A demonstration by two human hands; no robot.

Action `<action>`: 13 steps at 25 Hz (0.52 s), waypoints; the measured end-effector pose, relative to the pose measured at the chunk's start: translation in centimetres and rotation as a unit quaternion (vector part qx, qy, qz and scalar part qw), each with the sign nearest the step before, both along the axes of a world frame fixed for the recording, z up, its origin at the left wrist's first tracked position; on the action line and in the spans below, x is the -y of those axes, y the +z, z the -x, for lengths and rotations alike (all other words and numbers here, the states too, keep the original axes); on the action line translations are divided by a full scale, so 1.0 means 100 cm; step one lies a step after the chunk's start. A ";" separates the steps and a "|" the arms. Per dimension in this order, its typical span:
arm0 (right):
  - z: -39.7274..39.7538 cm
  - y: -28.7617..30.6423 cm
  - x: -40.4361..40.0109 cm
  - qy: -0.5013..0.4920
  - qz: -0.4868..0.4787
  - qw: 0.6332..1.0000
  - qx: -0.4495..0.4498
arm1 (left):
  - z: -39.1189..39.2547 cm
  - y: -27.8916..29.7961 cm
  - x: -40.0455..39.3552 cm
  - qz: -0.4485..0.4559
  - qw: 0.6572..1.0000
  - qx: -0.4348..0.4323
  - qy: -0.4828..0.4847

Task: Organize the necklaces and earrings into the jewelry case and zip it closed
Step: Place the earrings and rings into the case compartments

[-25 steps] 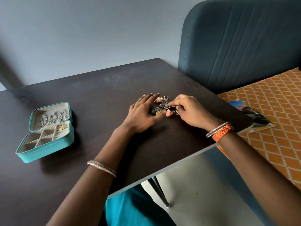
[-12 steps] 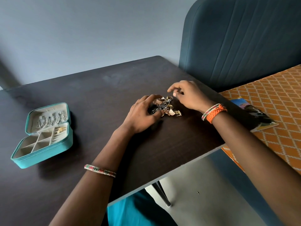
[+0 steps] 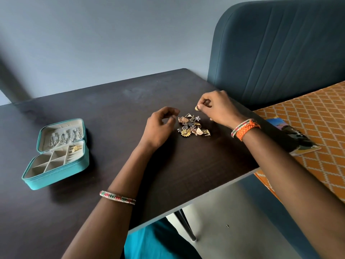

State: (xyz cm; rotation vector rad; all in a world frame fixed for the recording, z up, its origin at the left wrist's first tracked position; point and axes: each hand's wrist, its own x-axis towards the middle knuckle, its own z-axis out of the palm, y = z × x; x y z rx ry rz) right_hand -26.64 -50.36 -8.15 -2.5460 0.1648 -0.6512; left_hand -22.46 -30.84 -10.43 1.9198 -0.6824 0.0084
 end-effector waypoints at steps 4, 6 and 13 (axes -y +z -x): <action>0.021 0.019 -0.029 -0.006 -0.030 0.992 0.118 | 0.018 0.018 -0.004 0.087 0.996 -0.004 0.021; 0.030 0.025 -0.053 0.009 -0.007 0.989 0.148 | 0.033 0.025 -0.005 0.087 0.996 -0.004 0.022; 0.059 0.032 -0.121 0.137 -0.161 0.955 0.208 | 0.066 0.044 -0.058 0.189 0.980 0.007 0.060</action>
